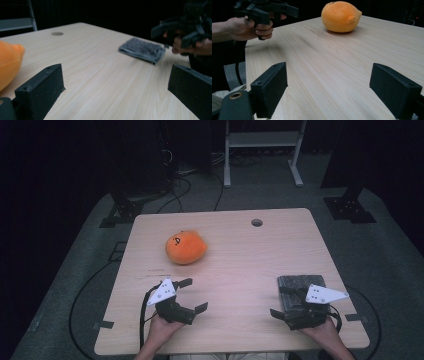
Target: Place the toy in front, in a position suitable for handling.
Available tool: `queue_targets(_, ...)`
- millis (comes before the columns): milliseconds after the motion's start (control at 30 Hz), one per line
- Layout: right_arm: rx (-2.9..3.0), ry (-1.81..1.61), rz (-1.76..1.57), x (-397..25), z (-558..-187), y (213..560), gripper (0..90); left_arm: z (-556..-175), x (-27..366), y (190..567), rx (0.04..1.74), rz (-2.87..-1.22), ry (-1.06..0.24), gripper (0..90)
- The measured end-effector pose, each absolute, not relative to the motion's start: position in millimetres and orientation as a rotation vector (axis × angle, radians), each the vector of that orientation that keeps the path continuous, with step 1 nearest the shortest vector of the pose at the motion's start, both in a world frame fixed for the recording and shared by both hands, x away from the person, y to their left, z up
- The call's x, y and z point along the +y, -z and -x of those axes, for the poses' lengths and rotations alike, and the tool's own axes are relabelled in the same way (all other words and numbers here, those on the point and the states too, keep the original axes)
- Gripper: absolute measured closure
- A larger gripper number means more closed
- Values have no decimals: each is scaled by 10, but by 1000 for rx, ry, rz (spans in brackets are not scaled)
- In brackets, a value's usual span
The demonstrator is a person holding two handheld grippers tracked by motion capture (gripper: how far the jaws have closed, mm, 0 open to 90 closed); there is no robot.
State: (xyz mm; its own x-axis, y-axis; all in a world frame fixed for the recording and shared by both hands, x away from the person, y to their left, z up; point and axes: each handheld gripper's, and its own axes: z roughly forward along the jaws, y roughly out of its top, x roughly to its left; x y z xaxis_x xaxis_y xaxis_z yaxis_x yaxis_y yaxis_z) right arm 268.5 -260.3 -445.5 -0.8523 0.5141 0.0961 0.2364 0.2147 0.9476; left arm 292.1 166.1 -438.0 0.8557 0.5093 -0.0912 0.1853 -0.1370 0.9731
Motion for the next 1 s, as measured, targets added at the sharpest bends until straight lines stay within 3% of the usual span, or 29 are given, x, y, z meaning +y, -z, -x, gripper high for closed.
queue_targets(267,2225,-1729,-753,-2694,-2743,4463,136,-3119,1684,4186,554,-1754,-319,0)
queue_targets(567,2228,-1704,-729,-2679,-2719,4434,136,-3485,1867,3828,534,-1739,-553,0)
queue_targets(867,2247,-1694,-720,-2640,-2743,4443,136,-3855,2076,3637,562,-1688,-676,0)
queue_targets(1000,2248,-1696,-718,-2641,-2736,4436,137,-4039,2095,3656,593,-1696,-648,0)
